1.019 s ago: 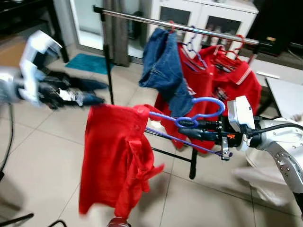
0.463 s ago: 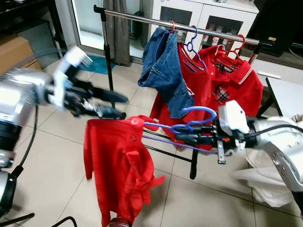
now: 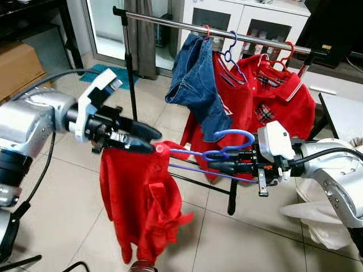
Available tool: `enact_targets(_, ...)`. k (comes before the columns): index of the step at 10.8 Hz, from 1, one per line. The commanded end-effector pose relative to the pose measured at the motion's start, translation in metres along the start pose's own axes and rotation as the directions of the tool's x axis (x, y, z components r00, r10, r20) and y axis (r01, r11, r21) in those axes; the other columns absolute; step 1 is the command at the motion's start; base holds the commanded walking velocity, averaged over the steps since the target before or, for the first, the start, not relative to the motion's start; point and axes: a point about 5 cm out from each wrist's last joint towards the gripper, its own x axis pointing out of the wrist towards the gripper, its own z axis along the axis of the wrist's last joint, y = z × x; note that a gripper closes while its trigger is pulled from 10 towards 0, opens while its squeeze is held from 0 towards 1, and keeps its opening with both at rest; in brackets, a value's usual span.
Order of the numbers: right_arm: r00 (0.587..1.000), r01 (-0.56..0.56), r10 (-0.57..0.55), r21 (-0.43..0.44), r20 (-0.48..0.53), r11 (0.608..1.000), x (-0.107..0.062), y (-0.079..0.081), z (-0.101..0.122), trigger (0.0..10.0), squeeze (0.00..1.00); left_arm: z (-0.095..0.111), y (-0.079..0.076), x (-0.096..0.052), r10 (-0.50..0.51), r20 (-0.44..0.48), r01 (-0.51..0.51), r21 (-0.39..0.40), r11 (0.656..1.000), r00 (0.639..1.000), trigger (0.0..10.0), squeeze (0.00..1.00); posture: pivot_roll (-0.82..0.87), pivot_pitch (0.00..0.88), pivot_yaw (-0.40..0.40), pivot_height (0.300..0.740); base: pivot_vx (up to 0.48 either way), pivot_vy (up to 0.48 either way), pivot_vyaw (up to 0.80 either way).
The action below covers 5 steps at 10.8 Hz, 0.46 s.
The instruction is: Hang hanger
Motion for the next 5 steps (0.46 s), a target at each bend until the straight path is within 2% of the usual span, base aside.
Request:
enact_targets(1, 1.0, -0.002, 0.003, -0.043, 0.015, 0.999, 0.0, -0.003, 0.008, 10.0, 0.0, -0.003, 0.0, 0.003, 0.005, -0.057, -0.004, 0.023, 1.0, 0.998, 0.0, 0.0, 0.2, 0.005, -0.029, 0.74, 0.0, 0.0, 0.0)
enact_targets(3, 1.0, -0.006, 0.007, -0.049, 0.018, 0.999, 0.001, -0.003, 0.009, 10.0, 0.0, -0.014, 0.007, 0.006, 0.056, -0.171, -0.041, 0.091, 0.995, 0.984, 0.0, 0.0, 0.2, 0.005, -0.031, 0.74, 0.0, 0.0, 0.0)
enact_targets(4, 1.0, -0.01, 0.011, -0.056, 0.022, 0.998, 0.002, -0.004, 0.011, 10.0, 0.0, -0.017, 0.01, 0.008, 0.088, -0.207, -0.062, 0.128, 0.99, 0.974, 0.0, 0.0, 0.2, 0.005, -0.031, 0.74, 0.0, 0.0, 0.0)
enact_targets(5, 1.0, -0.011, 0.012, -0.058, 0.024, 0.998, 0.002, -0.004, 0.012, 10.0, 0.0, -0.017, 0.01, 0.01, 0.085, -0.203, -0.058, 0.134, 0.989, 0.976, 0.0, 0.0, 0.2, 0.004, -0.032, 0.74, 0.0, 0.0, 0.0)
